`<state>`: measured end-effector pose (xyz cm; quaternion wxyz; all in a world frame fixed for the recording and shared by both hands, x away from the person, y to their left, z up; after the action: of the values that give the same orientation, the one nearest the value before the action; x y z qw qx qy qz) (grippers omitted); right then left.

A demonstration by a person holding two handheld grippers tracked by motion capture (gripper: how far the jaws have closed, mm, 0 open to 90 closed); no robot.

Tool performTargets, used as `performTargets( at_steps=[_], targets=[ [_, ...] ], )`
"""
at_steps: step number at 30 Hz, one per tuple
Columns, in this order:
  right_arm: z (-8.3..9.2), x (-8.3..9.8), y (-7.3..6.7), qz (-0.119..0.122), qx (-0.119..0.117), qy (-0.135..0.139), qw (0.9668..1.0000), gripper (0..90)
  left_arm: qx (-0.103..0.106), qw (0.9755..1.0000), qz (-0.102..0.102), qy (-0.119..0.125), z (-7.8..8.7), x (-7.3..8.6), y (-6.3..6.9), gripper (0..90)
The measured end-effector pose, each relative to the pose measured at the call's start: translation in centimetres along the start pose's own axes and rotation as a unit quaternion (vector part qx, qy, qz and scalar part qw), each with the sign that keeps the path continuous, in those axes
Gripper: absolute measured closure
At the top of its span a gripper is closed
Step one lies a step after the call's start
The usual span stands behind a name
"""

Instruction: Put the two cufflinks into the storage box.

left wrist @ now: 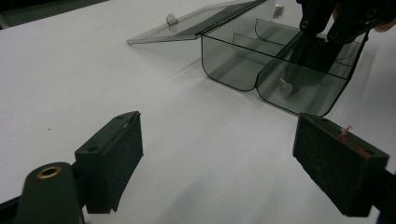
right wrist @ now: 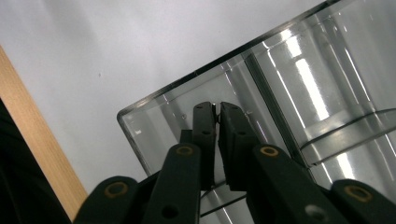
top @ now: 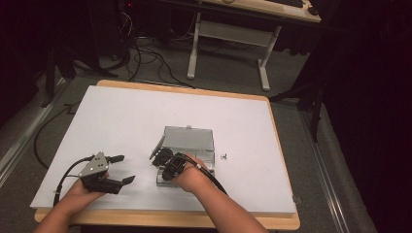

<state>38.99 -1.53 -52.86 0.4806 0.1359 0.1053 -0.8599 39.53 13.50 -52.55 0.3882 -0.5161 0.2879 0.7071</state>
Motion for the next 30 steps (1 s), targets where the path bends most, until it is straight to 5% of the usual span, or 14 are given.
performTargets(
  at_steps=[9,30],
  targets=[
    [2.7,0.5,1.1,-0.016,0.014,0.017,0.9996,82.6,-0.001,1.0,0.0,0.0,0.0,0.0,0.0,16.5],
    [7.3,6.8,5.4,-0.08,0.048,0.008,0.9956,79.9,-0.003,1.0,-0.001,-0.001,0.0,0.0,0.0,16.4]
  ],
)
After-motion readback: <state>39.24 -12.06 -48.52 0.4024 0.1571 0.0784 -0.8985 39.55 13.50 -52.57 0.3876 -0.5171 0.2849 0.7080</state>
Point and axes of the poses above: each handheld gripper's, and its own axes: z roughly backward along the jaws, x roughly out of its underside, y roughly to its right, the point moved 10 cm from there along -z, roughly forward along the jaws, and after that the axes turned 8 degrees about y, right-handed, at the moved point
